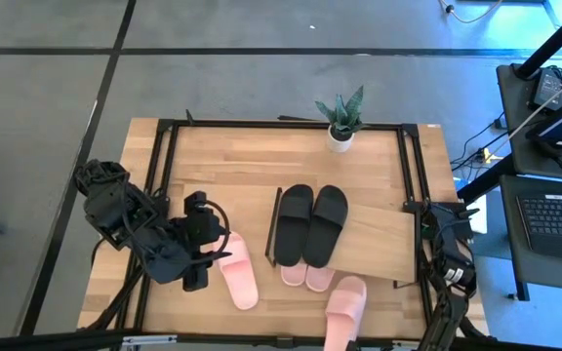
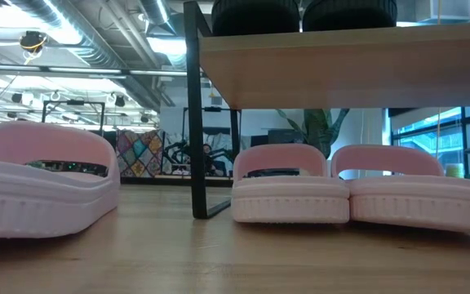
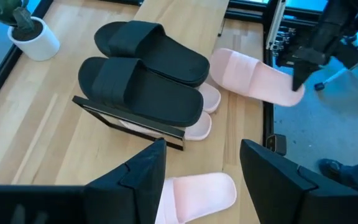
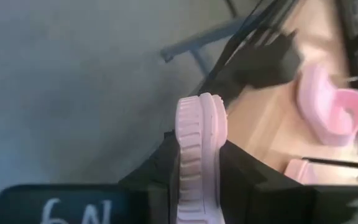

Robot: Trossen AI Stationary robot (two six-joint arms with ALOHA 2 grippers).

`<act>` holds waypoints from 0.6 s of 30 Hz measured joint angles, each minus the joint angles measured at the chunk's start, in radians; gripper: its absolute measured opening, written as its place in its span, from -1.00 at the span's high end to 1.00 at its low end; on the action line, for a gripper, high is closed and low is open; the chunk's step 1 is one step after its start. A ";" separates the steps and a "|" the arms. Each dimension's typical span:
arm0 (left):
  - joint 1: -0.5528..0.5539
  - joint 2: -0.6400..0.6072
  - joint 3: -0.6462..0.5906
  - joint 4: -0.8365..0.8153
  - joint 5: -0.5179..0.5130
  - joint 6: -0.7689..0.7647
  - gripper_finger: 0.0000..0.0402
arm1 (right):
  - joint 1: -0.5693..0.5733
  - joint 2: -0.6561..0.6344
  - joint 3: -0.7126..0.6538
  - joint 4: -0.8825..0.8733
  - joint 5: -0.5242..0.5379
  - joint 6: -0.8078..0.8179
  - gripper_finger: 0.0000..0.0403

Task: Pick and place slides into the shelf
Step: Put the left pink slipper under the shelf

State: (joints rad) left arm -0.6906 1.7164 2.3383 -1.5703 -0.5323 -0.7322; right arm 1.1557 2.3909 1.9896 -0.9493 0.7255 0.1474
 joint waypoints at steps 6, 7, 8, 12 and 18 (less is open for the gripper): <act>0.000 0.000 0.000 0.000 -0.007 -0.001 0.03 | 0.000 0.020 0.001 -0.129 -0.038 0.005 0.59; 0.000 0.000 0.000 0.000 -0.008 -0.001 0.03 | 0.000 0.021 0.001 -0.141 -0.039 0.006 0.59; 0.000 0.000 0.000 0.000 -0.008 -0.001 0.03 | 0.000 0.022 0.001 -0.146 -0.040 0.007 0.58; 0.001 0.000 0.000 0.000 -0.009 -0.002 0.03 | 0.000 0.022 0.002 -0.176 -0.043 0.005 0.58; 0.001 0.000 0.000 0.000 -0.010 -0.002 0.03 | 0.000 0.022 0.002 -0.184 -0.045 0.017 0.58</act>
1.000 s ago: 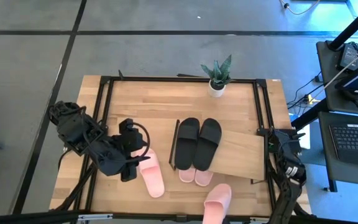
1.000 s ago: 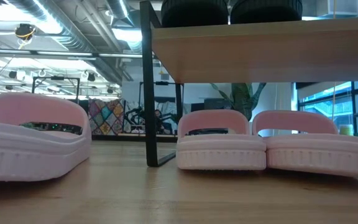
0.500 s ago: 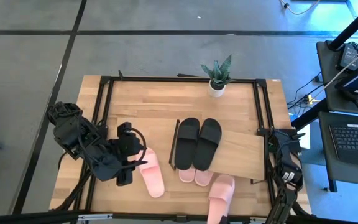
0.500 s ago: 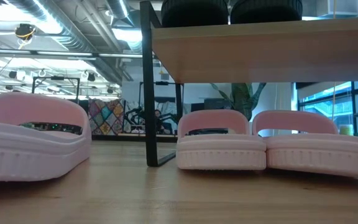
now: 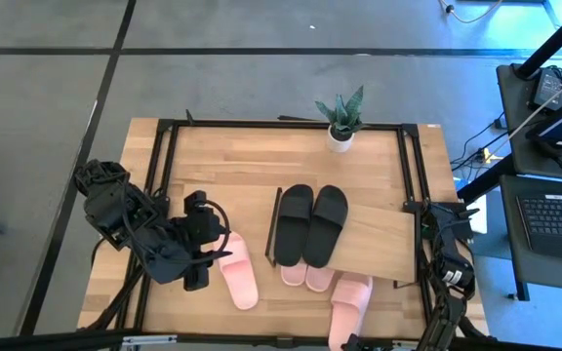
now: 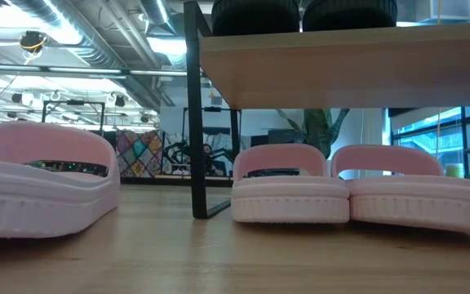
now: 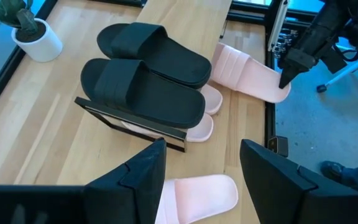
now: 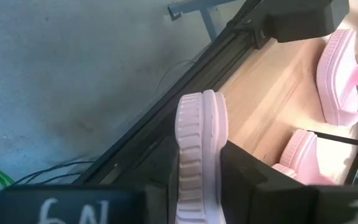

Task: Pick and place slides into the shelf
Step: Put the left pink slipper under the shelf

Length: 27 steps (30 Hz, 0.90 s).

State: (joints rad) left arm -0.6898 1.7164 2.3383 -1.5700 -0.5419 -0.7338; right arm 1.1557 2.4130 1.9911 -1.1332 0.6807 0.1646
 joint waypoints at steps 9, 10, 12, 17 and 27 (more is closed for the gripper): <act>0.000 0.000 0.000 0.000 0.000 0.000 0.03 | 0.001 0.002 -0.001 -0.006 -0.009 0.092 0.49; 0.000 0.000 0.000 0.000 0.000 0.000 0.03 | 0.001 0.002 -0.001 -0.007 -0.012 0.093 0.45; 0.000 0.000 0.000 0.000 0.000 0.001 0.03 | 0.000 0.003 -0.002 -0.012 -0.016 0.094 0.36; 0.000 0.000 0.000 0.000 0.000 0.002 0.03 | 0.000 0.003 -0.002 -0.033 -0.012 0.094 0.11; 0.000 0.000 0.000 0.000 0.000 0.002 0.03 | 0.002 0.003 -0.002 -0.050 -0.008 0.136 -0.10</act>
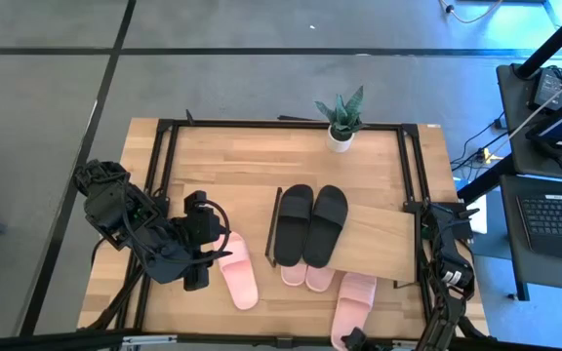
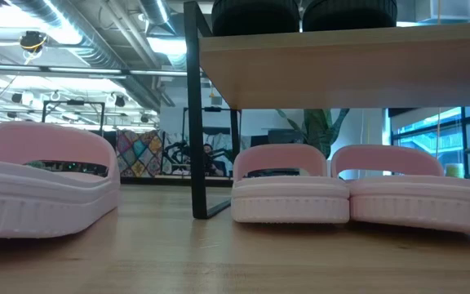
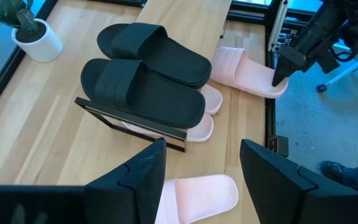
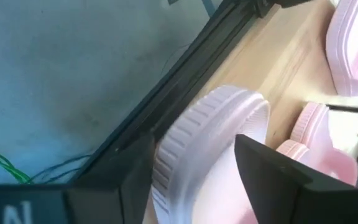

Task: Pick and place slides into the shelf
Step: Put the left pink slipper under the shelf

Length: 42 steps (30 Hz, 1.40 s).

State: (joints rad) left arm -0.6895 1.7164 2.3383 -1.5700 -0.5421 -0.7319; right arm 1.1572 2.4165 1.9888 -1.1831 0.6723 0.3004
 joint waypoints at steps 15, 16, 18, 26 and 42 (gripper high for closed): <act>0.000 0.000 0.000 0.004 0.001 0.001 0.03 | 0.000 0.000 0.103 -0.082 -0.186 0.371 -0.10; -0.001 0.001 -0.001 0.014 0.001 0.002 0.03 | 0.000 0.000 0.120 -0.098 -0.186 0.404 -0.10; -0.006 0.009 -0.001 0.051 0.004 0.018 0.03 | 0.000 -0.002 0.160 -0.124 -0.185 0.463 -0.10; -0.054 0.106 -0.029 0.393 0.189 0.219 0.03 | -0.002 -0.004 0.307 -0.123 -0.187 0.733 -0.11; -0.134 0.452 -0.169 0.965 0.448 0.488 0.03 | -0.012 -0.004 0.327 -0.038 -0.183 1.026 -0.11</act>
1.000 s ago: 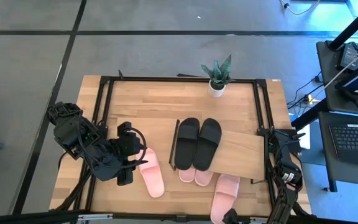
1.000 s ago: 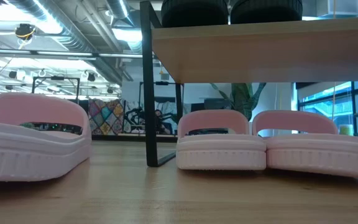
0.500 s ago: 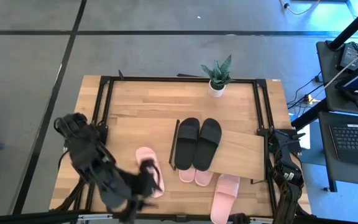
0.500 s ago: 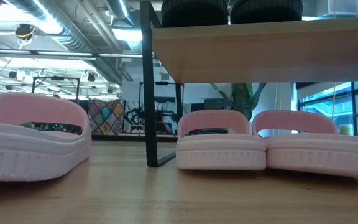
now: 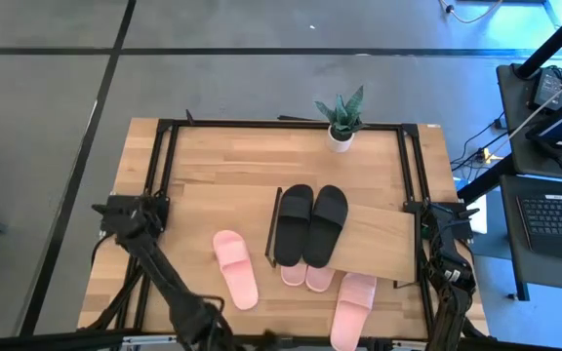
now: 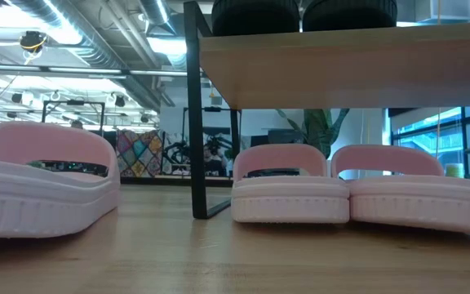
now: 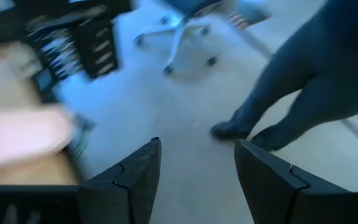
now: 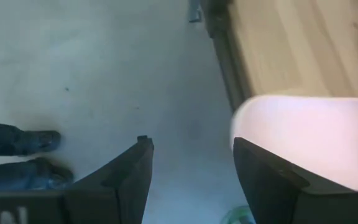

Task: Pick and place slides into the shelf
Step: Put the left pink slipper under the shelf

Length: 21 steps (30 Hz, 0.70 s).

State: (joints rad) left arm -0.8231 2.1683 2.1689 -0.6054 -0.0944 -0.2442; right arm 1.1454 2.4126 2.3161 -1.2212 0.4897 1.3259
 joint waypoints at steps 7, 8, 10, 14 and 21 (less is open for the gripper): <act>-0.030 0.015 -0.220 0.520 0.190 0.019 0.03 | -0.002 0.000 0.000 0.080 -0.003 -0.092 -0.11; -0.032 0.015 -0.247 0.574 0.191 0.019 0.03 | -0.004 0.000 0.000 0.072 -0.003 -0.088 -0.10; -0.039 0.015 -0.298 0.669 0.185 0.019 0.03 | -0.014 0.000 0.000 0.034 -0.003 -0.048 -0.10; -0.056 0.015 -0.371 0.784 0.155 0.018 0.03 | -0.043 -0.001 -0.009 -0.043 -0.010 -0.033 -0.02; -0.071 0.015 -0.417 0.801 0.078 -0.033 0.03 | -0.085 0.000 -0.116 0.032 -0.147 -0.101 0.13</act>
State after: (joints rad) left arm -0.8940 2.1834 1.7514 0.1953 -0.0169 -0.2776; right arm 1.0600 2.4123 2.2000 -1.1887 0.3422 1.2250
